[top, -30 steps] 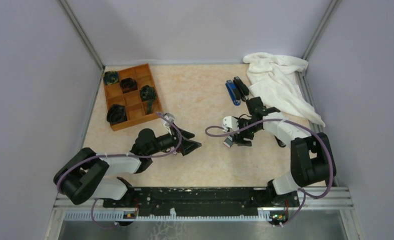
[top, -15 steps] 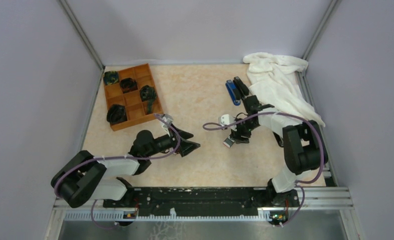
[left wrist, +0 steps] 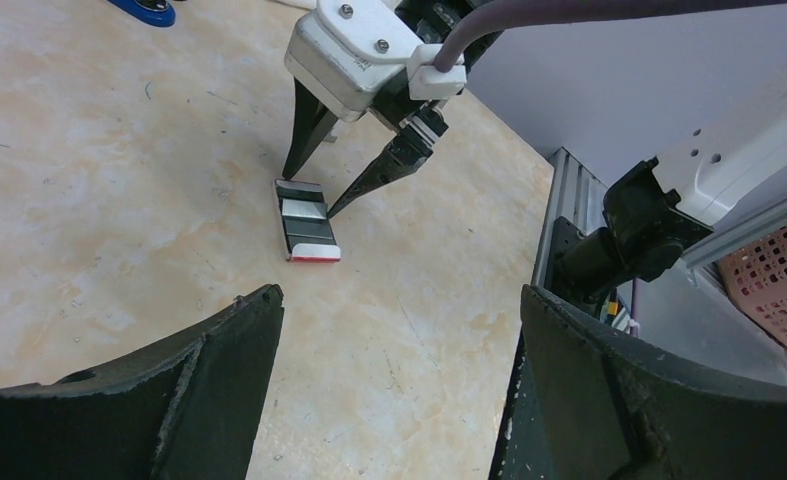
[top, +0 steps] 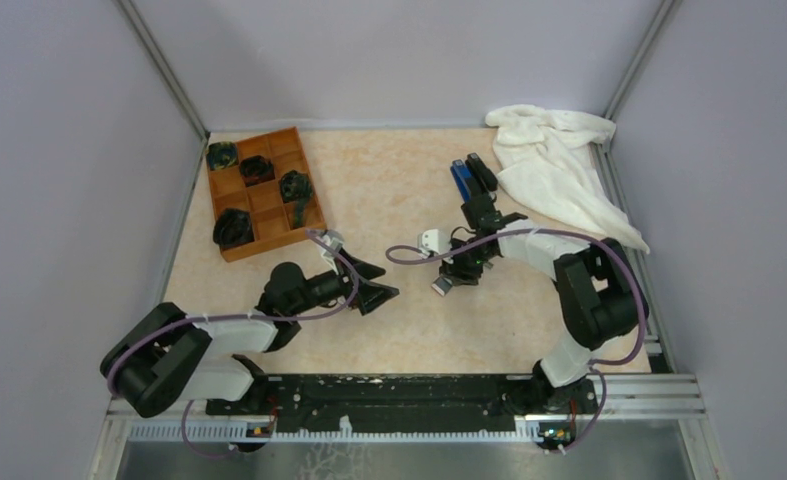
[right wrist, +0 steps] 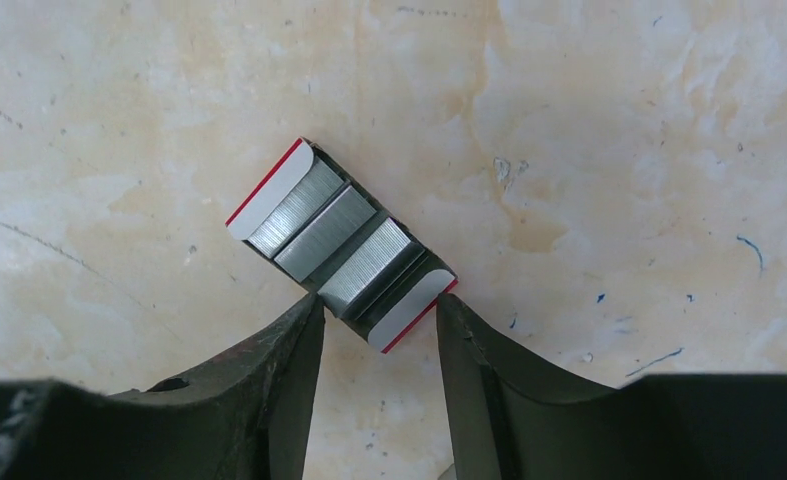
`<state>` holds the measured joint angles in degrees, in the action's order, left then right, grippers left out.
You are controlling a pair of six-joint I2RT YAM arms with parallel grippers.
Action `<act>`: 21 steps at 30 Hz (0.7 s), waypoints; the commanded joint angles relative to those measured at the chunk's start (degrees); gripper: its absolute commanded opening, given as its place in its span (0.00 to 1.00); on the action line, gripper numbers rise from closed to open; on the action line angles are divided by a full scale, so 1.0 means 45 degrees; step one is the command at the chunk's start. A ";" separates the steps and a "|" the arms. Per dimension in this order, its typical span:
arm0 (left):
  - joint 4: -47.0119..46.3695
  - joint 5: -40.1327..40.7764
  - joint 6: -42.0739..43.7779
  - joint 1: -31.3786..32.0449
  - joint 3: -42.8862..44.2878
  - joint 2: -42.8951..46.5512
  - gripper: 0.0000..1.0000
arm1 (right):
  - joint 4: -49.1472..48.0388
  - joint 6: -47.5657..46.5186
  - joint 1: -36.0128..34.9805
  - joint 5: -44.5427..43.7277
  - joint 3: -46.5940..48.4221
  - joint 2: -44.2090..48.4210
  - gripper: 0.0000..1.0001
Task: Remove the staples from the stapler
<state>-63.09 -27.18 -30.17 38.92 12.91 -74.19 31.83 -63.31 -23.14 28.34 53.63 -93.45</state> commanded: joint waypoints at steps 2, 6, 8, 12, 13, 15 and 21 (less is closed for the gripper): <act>-0.0531 0.0007 0.0117 0.0063 -0.0154 0.0297 0.94 | -0.0867 0.2032 -0.0794 -0.0531 0.0320 -0.0027 0.45; -0.0532 0.0014 0.0116 0.0063 -0.0153 0.0390 0.94 | 0.0187 0.3081 -0.0835 -0.0555 0.1530 0.0171 0.46; -0.0549 0.0025 0.0121 0.0063 -0.0153 0.0426 0.93 | 0.0905 0.3418 -0.0835 -0.0340 0.1984 0.0659 0.48; -0.0805 0.0045 0.0037 0.0063 -0.0196 0.0427 0.94 | 0.1603 0.5075 -0.0835 0.0561 0.2360 0.1868 0.50; -0.0987 0.0076 -0.0046 0.0063 -0.0254 0.0415 0.94 | 0.1598 0.5747 -0.0835 0.0896 0.2368 0.2103 0.50; -0.1538 0.0349 -0.0266 0.0063 -0.0500 0.0464 0.93 | 0.1433 0.7519 -0.0835 0.1377 0.2291 0.2391 0.48; -0.2453 0.1564 -0.0835 0.0063 -0.1212 0.0867 0.93 | 0.0617 0.9932 -0.0817 0.1692 0.1288 0.2037 0.42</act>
<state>-69.12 -23.99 -32.10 38.92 8.71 -71.88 37.43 -28.67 -26.59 33.61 61.47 -83.74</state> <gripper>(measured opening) 0.932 0.434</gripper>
